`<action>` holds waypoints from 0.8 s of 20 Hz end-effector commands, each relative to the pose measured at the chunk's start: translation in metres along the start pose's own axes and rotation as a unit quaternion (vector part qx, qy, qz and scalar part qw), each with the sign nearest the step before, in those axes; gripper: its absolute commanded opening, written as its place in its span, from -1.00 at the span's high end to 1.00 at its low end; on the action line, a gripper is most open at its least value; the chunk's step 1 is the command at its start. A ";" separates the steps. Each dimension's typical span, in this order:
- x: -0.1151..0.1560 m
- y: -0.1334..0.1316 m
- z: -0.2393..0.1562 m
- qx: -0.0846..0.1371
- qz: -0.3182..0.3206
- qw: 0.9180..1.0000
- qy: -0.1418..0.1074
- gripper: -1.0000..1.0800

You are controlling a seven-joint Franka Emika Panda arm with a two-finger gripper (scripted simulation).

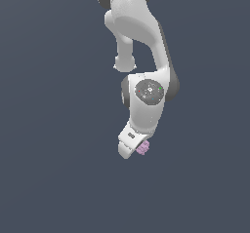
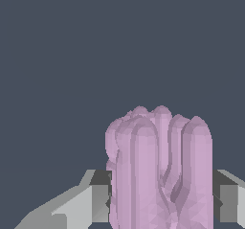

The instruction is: Pick up the object and move it to a goal position.

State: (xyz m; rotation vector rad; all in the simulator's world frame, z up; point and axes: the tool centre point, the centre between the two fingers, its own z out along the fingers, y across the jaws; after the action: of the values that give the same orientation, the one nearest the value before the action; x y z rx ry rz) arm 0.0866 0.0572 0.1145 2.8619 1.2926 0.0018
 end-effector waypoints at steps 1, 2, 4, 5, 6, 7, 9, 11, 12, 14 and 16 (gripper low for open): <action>0.009 -0.009 -0.024 -0.001 0.000 1.000 0.001 1.00; 0.013 -0.013 -0.034 -0.001 0.000 1.000 0.001 1.00; 0.021 -0.021 -0.054 0.000 -0.001 1.000 0.000 1.00; 0.025 -0.025 -0.065 0.000 -0.001 1.000 0.000 1.00; 0.029 -0.029 -0.075 0.000 -0.001 1.000 0.000 1.00; 0.034 -0.032 -0.085 0.000 -0.001 1.000 0.000 1.00; 0.042 -0.040 -0.105 0.000 -0.001 1.000 0.000 1.00; 0.050 -0.047 -0.125 0.000 -0.001 1.000 0.000 1.00; 0.053 -0.051 -0.135 0.000 -0.001 1.000 0.000 1.00; 0.061 -0.058 -0.154 0.000 -0.001 1.000 0.000 1.00; 0.069 -0.064 -0.173 0.000 -0.001 1.000 0.000 1.00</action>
State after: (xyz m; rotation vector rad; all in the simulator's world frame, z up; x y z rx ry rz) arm 0.0841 0.1439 0.2726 2.8611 1.2952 0.0030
